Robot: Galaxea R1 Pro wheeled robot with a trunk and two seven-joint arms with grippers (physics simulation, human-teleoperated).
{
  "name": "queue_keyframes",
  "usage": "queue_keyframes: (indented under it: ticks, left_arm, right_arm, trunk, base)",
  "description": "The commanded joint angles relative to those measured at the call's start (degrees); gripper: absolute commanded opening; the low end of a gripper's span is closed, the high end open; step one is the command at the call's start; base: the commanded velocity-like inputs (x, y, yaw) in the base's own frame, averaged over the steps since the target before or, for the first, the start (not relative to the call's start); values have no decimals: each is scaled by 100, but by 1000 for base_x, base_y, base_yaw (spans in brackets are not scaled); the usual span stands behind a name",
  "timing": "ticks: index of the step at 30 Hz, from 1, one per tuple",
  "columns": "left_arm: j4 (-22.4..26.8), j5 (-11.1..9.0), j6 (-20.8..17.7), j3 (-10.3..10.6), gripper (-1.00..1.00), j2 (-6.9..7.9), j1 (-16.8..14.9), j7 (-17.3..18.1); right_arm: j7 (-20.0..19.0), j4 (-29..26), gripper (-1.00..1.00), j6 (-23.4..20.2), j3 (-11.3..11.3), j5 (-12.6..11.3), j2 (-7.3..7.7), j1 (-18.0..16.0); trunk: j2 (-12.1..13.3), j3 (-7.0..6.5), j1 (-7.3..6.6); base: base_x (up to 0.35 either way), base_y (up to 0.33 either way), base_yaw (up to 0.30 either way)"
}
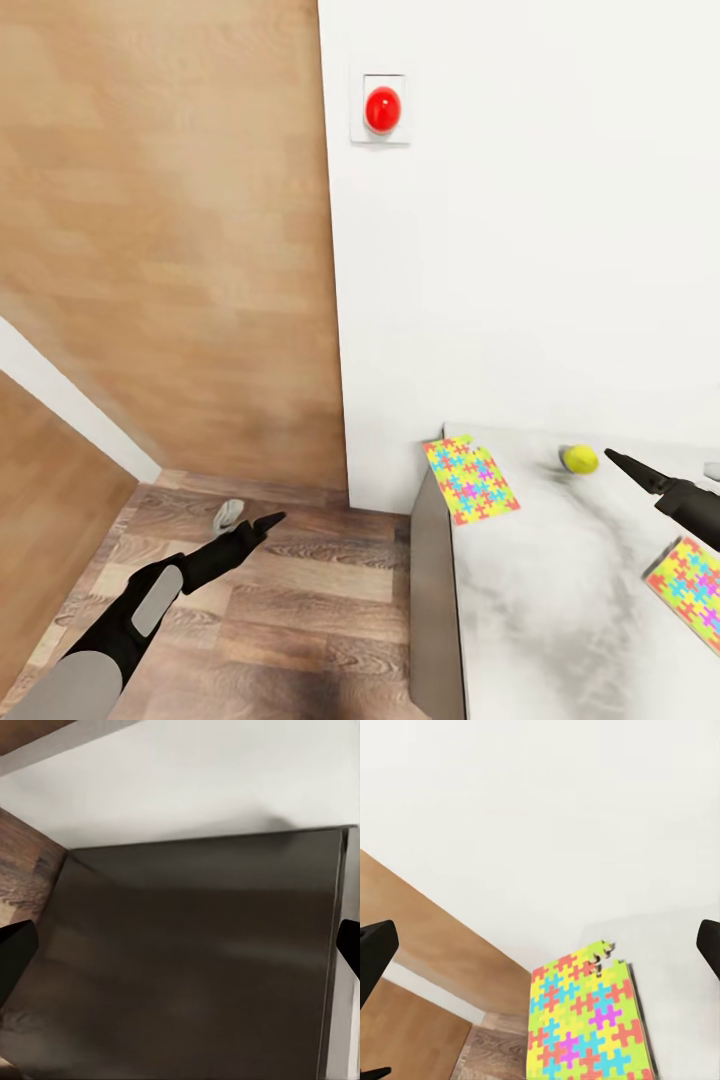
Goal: Put all the toys in the child's room - the three board games (two on the bed and one on the table), the two jigsaw puzzles on the table, and the tennis ball on the table - inside the toy box on the table in the child's room.
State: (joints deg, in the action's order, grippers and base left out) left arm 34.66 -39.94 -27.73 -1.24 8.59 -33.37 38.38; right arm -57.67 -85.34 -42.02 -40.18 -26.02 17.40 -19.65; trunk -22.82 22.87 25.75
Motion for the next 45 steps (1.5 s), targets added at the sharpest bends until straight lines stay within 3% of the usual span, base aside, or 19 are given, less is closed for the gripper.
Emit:
queue_keyframes:
  ticks: [1, 9, 16, 25, 33, 45]
  left_arm:
    - [0, -31, -46, -9, 100, -1, -3, 8]
    - [7, -25, -46, 347, 100, -93, -3, -15]
    - [77, -28, -57, 485, 100, -213, -4, -20]
    - [429, -30, -126, 549, 100, -292, -10, -13]
    - [837, -31, -462, 571, 100, -317, -10, 1]
    - [1031, -31, -661, 574, 100, -325, -12, 17]
  right_arm:
    - [-7, 0, 100, -35, -4, -19, 1, -5]
    - [-2, 0, 100, -41, 0, -18, 1, -6]
    - [0, 1, 100, -42, 1, -17, 1, -5]
    - [1, 0, 100, -47, 1, -17, 1, -4]
    - [1, 1, 100, -50, 1, -17, 1, -4]
    - [1, 2, 100, -52, 1, -17, 1, -5]
  trunk:
    - [-9, 8, 4]
    - [-9, 8, 4]
    - [-9, 8, 4]
    - [-9, 8, 4]
    - [-9, 8, 4]
    - [-9, 8, 4]
  base:
    - [83, 0, -1]
    - [42, 0, 0]
    - [15, 0, 0]
    - [5, 0, 0]
    - [2, 0, -27]
    - [0, 0, -187]
